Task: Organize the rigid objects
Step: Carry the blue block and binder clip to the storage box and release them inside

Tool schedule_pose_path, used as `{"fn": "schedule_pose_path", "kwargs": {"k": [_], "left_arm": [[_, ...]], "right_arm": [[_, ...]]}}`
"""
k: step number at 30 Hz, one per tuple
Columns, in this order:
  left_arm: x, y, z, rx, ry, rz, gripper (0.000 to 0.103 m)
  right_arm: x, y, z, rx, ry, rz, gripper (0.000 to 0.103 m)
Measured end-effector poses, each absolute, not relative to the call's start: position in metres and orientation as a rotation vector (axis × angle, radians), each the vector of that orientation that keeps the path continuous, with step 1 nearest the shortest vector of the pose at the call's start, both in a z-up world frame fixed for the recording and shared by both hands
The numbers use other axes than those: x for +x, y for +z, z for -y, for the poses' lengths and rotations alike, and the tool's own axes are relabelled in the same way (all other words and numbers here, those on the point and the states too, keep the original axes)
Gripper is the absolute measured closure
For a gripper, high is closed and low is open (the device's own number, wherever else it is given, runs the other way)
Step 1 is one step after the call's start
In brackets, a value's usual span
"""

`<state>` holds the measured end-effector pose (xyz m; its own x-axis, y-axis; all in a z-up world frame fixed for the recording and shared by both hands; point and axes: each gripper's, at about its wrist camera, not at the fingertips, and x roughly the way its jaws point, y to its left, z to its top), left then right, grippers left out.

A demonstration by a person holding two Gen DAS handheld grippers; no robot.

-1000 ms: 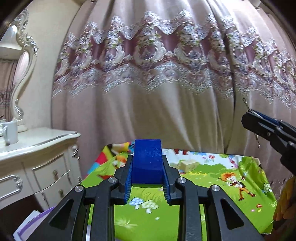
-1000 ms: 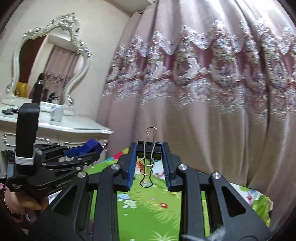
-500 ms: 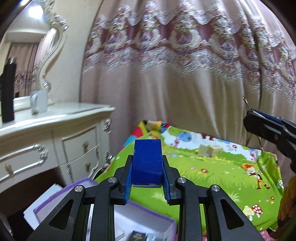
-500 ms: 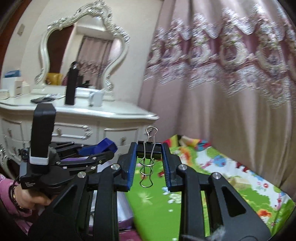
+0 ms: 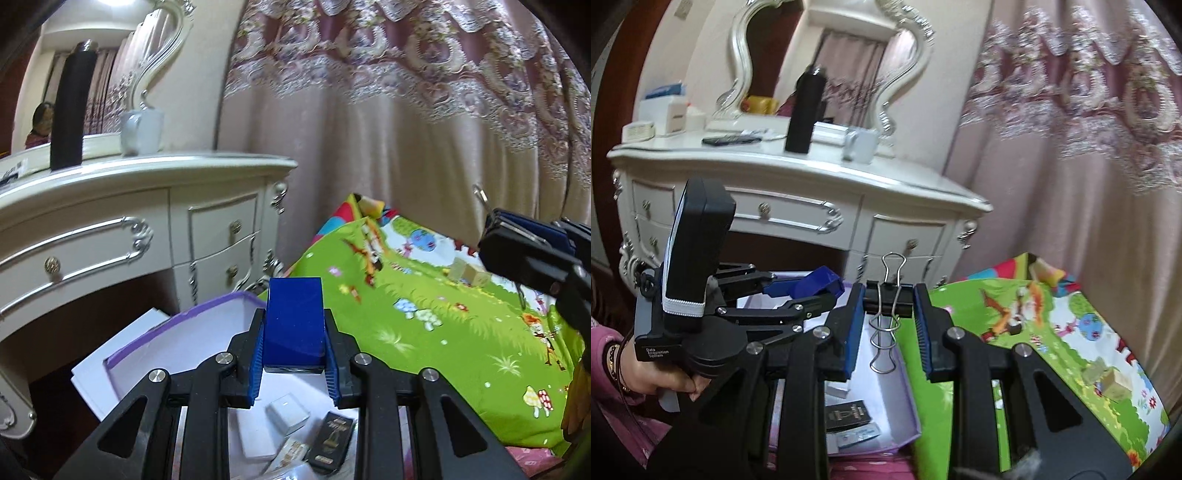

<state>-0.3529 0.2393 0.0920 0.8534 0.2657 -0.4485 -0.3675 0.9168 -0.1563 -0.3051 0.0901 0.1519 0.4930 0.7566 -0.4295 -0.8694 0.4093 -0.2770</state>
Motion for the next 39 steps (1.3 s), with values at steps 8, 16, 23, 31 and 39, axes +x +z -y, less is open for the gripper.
{"fn": "schedule_pose_path", "kwargs": {"k": [8, 16, 23, 31, 39], "left_arm": [[-0.346, 0.066, -0.268, -0.288, 0.41, -0.558, 0.074], [-0.345, 0.039, -0.291, -0.318, 0.47, -0.661, 0.074], [-0.339, 0.029, -0.303, -0.309, 0.509, -0.718, 0.074], [-0.32, 0.028, -0.309, -0.298, 0.614, -0.798, 0.022], [-0.264, 0.044, -0.265, -0.24, 0.493, -0.805, 0.016]], "right_arm": [[-0.301, 0.104, -0.132, -0.601, 1.132, -0.412, 0.073], [-0.297, 0.055, -0.155, -0.679, 1.181, -0.54, 0.073], [-0.287, 0.042, -0.164, -0.657, 1.218, -0.578, 0.073], [-0.269, 0.034, -0.154, -0.556, 1.294, -0.652, 0.035], [-0.201, 0.054, -0.073, -0.362, 1.086, -0.67, 0.014]]}}
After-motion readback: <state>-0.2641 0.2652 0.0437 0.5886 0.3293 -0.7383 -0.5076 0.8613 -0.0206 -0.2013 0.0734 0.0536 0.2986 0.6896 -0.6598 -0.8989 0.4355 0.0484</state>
